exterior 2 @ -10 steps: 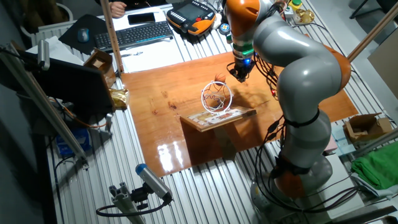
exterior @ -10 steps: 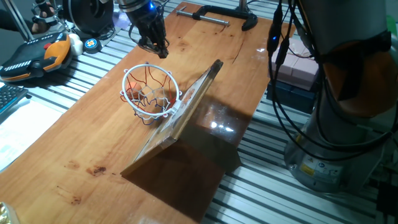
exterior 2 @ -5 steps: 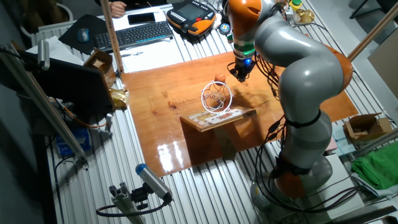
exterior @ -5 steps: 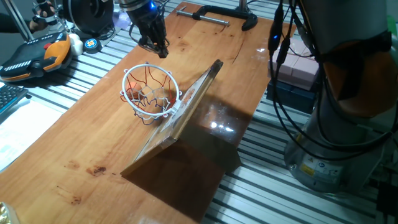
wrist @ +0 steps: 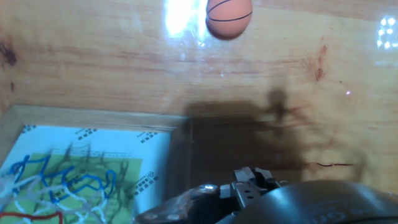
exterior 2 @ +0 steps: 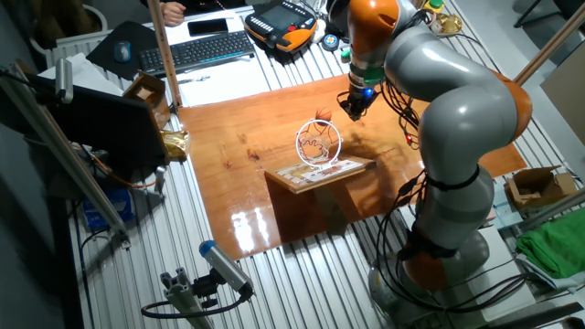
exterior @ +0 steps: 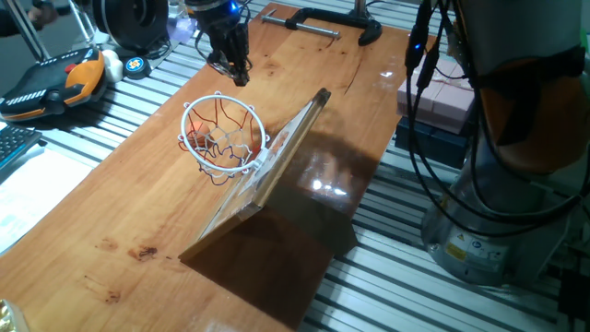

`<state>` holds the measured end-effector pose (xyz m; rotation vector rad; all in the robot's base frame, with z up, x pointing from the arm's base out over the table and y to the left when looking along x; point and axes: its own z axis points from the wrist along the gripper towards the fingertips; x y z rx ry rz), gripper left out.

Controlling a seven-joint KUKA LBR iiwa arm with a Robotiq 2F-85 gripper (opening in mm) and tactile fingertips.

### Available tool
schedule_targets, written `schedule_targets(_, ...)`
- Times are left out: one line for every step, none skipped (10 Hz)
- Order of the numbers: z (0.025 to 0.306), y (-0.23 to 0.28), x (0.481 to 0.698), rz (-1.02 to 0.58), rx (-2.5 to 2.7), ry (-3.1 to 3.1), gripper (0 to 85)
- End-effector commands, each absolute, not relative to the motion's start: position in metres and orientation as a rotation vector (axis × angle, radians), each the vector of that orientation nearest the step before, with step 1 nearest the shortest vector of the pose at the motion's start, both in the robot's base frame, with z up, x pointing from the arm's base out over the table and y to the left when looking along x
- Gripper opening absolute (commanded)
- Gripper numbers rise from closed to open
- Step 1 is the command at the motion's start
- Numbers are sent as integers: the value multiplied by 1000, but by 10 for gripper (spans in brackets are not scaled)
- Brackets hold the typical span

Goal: Grab a basketball, release it and shoot it into the basket

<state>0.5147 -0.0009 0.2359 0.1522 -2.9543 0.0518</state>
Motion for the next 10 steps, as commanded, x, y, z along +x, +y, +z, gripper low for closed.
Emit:
schedule_targets(236,-1,515,70,127,-2934,7)
schedule_targets(236,-1,515,111,114,-2929,7)
schedule_targets(236,-1,515,126,102,-2933,7)
schedule_targets(236,-1,515,136,89,-2927,7)
schedule_targets(236,-1,515,144,82,-2934,7)
schedule_targets(236,-1,515,135,73,-2947,7)
schedule_targets(236,-1,515,108,47,-2950,7)
schedule_targets(232,0,523,101,52,-2953,7)
schedule_targets(227,2,532,93,54,-2972,7)
schedule_targets(220,4,546,93,53,-2995,7)
